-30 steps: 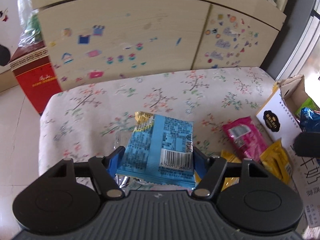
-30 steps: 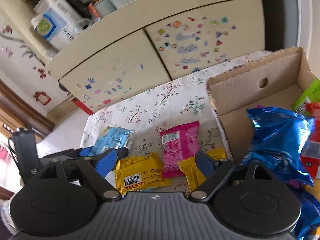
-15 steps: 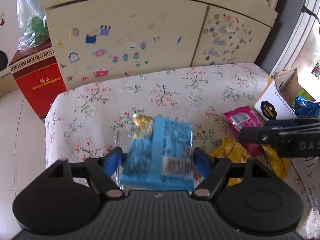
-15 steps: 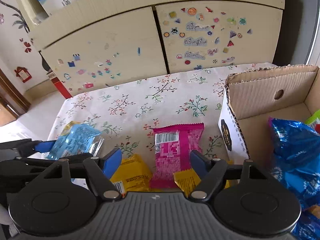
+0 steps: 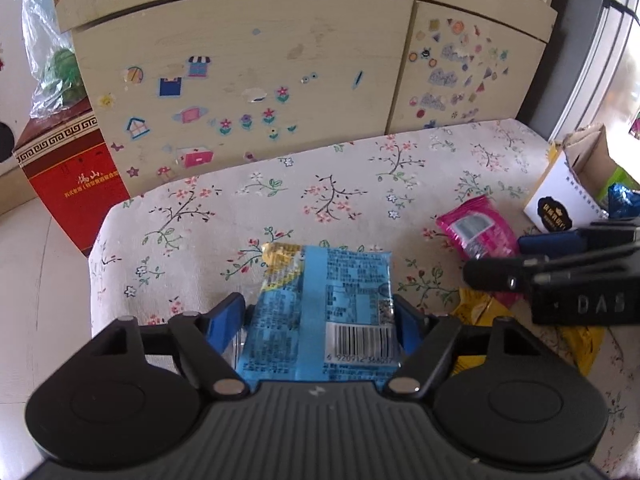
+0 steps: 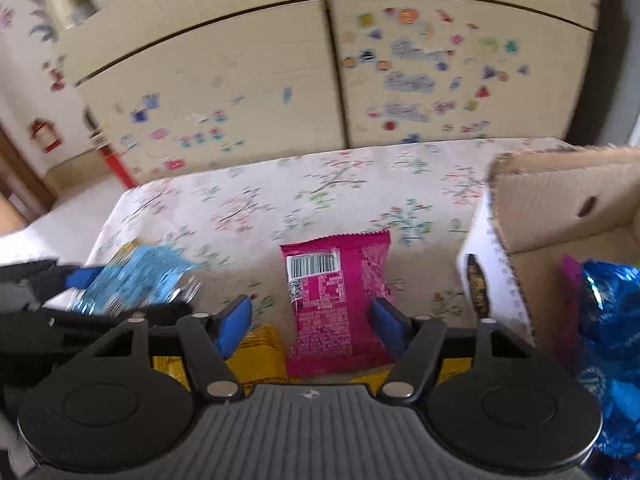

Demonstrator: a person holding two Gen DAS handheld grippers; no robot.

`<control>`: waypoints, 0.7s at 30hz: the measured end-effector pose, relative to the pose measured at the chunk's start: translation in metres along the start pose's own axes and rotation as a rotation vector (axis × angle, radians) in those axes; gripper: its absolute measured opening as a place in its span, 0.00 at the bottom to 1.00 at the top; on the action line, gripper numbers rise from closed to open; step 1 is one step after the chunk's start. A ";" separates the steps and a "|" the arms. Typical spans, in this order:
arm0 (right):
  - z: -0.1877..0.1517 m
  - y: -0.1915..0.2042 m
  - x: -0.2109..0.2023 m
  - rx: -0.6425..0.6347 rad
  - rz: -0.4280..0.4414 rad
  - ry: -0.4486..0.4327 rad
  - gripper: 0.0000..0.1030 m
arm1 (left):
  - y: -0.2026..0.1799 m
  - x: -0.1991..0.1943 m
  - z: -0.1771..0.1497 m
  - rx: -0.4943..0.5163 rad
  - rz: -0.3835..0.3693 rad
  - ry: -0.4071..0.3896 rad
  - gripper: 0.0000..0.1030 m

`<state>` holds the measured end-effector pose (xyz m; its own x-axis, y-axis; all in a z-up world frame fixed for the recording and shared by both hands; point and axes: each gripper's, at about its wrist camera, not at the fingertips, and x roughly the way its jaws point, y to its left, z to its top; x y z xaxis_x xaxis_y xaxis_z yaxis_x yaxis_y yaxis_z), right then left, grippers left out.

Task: Organize snacks
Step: 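Grasp the light blue bag with the left gripper while the right grasps the pink bag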

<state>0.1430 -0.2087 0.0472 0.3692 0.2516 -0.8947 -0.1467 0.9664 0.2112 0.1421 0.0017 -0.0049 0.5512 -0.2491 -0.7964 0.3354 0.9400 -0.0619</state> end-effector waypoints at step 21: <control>-0.001 -0.002 0.016 -0.050 -0.031 -0.016 0.58 | -0.002 -0.006 0.001 0.013 -0.003 -0.015 0.63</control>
<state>0.1483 -0.2065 0.0321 0.3885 0.2229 -0.8941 -0.1810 0.9699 0.1631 0.1384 0.0007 0.0007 0.5616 -0.2552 -0.7871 0.3471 0.9362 -0.0559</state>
